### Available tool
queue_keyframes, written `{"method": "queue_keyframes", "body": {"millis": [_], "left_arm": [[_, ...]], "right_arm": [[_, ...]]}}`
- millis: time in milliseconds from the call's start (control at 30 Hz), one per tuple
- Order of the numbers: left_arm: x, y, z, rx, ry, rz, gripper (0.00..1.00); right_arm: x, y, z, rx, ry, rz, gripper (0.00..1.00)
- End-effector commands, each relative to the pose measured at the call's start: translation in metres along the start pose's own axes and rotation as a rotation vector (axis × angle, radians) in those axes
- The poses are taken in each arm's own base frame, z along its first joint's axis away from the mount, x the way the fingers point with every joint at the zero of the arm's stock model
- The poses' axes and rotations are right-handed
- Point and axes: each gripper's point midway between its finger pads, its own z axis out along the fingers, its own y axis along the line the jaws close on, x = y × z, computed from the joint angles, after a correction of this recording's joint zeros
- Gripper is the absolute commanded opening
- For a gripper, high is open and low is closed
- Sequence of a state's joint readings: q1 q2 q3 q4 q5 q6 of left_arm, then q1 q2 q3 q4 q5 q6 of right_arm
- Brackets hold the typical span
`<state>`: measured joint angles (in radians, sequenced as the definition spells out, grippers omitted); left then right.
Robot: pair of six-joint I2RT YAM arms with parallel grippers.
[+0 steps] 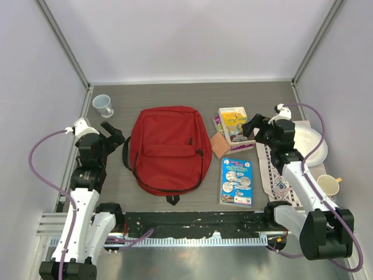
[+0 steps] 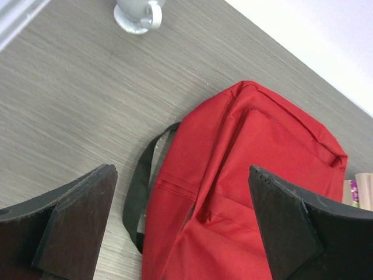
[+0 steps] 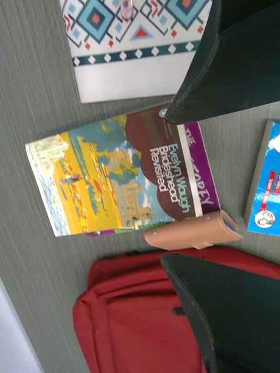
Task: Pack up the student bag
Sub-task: Unzip the student bag at the center of the board.
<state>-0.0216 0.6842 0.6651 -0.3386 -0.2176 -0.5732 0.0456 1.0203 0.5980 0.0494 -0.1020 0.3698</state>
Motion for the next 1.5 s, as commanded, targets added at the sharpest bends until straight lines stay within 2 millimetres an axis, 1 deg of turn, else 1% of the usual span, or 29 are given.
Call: {"method": "queue_keyframes", "body": {"millis": [0, 67, 133, 167, 200, 233, 267, 300, 333, 367, 400, 433, 467, 500, 567, 600, 633, 667, 733, 867, 1000, 1100, 1133, 1167, 1233, 1300, 1333, 1400, 1467], "left_arm": [[0.001, -0.004, -0.012, -0.022, 0.044, -0.160, 1.00], [0.010, -0.016, -0.012, 0.042, 0.086, -0.180, 1.00], [0.019, -0.031, -0.013, 0.112, 0.138, -0.230, 1.00], [0.028, -0.032, -0.012, 0.103, 0.171, -0.325, 0.99], [0.039, -0.030, -0.012, 0.084, 0.208, -0.370, 1.00], [0.049, -0.034, -0.013, 0.101, 0.252, -0.408, 1.00], [0.068, -0.032, -0.013, 0.104, 0.306, -0.434, 1.00], [0.071, -0.040, -0.012, 0.148, 0.320, -0.468, 1.00], [0.083, -0.039, -0.013, 0.143, 0.356, -0.519, 1.00], [0.104, -0.036, -0.014, 0.140, 0.419, -0.548, 1.00], [0.108, -0.036, -0.014, 0.141, 0.428, -0.578, 1.00], [0.112, -0.031, -0.016, 0.130, 0.424, -0.574, 1.00], [0.109, -0.020, -0.013, 0.075, 0.374, -0.553, 0.99], [0.113, -0.006, -0.019, 0.018, 0.367, -0.505, 0.99], [0.097, 0.008, -0.027, -0.026, 0.276, -0.470, 0.99], [0.097, 0.018, -0.030, -0.066, 0.254, -0.451, 1.00], [0.093, 0.020, -0.034, -0.063, 0.233, -0.446, 1.00], [0.094, 0.022, -0.036, -0.070, 0.236, -0.442, 1.00], [0.099, 0.022, -0.037, -0.065, 0.249, -0.435, 1.00], [0.118, 0.027, -0.034, -0.088, 0.315, -0.360, 1.00], [0.129, 0.030, -0.033, -0.119, 0.341, -0.269, 1.00], [0.139, 0.028, -0.032, -0.127, 0.353, -0.218, 1.00], [0.144, 0.023, -0.033, -0.110, 0.368, -0.196, 1.00], [0.144, 0.020, -0.030, -0.108, 0.360, -0.192, 1.00], [0.153, 0.016, -0.029, -0.110, 0.389, -0.162, 1.00], [0.156, 0.013, -0.026, -0.107, 0.386, -0.151, 0.99], [0.160, 0.015, -0.024, -0.115, 0.397, -0.136, 0.98], [0.162, 0.014, -0.020, -0.113, 0.393, -0.131, 0.96], [0.167, 0.016, -0.017, -0.118, 0.396, -0.127, 0.88]], "right_arm": [[-0.021, 0.033, -0.005, -0.135, -0.013, 0.049, 0.98], [-0.020, 0.049, -0.005, -0.221, 0.009, 0.050, 0.98], [-0.015, 0.054, 0.000, -0.252, 0.044, 0.051, 0.98], [-0.017, 0.062, -0.001, -0.298, 0.057, 0.037, 0.98], [-0.013, 0.063, 0.002, -0.306, 0.081, 0.038, 0.98], [-0.011, 0.065, 0.003, -0.318, 0.096, 0.039, 0.98], [-0.012, 0.068, 0.004, -0.337, 0.103, 0.038, 0.98], [-0.011, 0.069, 0.004, -0.345, 0.111, 0.038, 0.98], [-0.007, 0.070, 0.005, -0.352, 0.124, 0.041, 0.98], [-0.005, 0.073, 0.004, -0.369, 0.135, 0.041, 0.98], [-0.004, 0.073, 0.003, -0.374, 0.139, 0.044, 0.98], [-0.003, 0.074, 0.003, -0.379, 0.144, 0.045, 0.98], [0.000, 0.072, 0.003, -0.374, 0.148, 0.048, 0.98], [0.001, 0.071, 0.003, -0.367, 0.148, 0.049, 0.98], [0.003, 0.068, 0.004, -0.357, 0.144, 0.048, 0.98], [0.004, 0.067, 0.005, -0.351, 0.145, 0.048, 0.98], [0.004, 0.067, 0.005, -0.350, 0.148, 0.055, 0.98], [0.005, 0.067, 0.007, -0.352, 0.155, 0.062, 0.98], [0.003, 0.072, 0.008, -0.372, 0.153, 0.087, 0.98], [0.004, 0.080, 0.012, -0.415, 0.161, 0.133, 0.98], [0.012, 0.079, 0.019, -0.417, 0.191, 0.152, 0.98], [0.014, 0.083, 0.020, -0.436, 0.201, 0.153, 0.98], [0.015, 0.083, 0.021, -0.435, 0.206, 0.154, 0.98], [0.015, 0.085, 0.021, -0.439, 0.206, 0.151, 0.98], [0.019, 0.088, 0.021, -0.446, 0.218, 0.139, 0.98], [0.023, 0.090, 0.022, -0.449, 0.234, 0.128, 0.98], [0.023, 0.092, 0.022, -0.453, 0.239, 0.122, 0.98], [0.027, 0.097, 0.021, -0.469, 0.255, 0.111, 0.98], [0.030, 0.103, 0.021, -0.486, 0.267, 0.089, 0.97]]}}
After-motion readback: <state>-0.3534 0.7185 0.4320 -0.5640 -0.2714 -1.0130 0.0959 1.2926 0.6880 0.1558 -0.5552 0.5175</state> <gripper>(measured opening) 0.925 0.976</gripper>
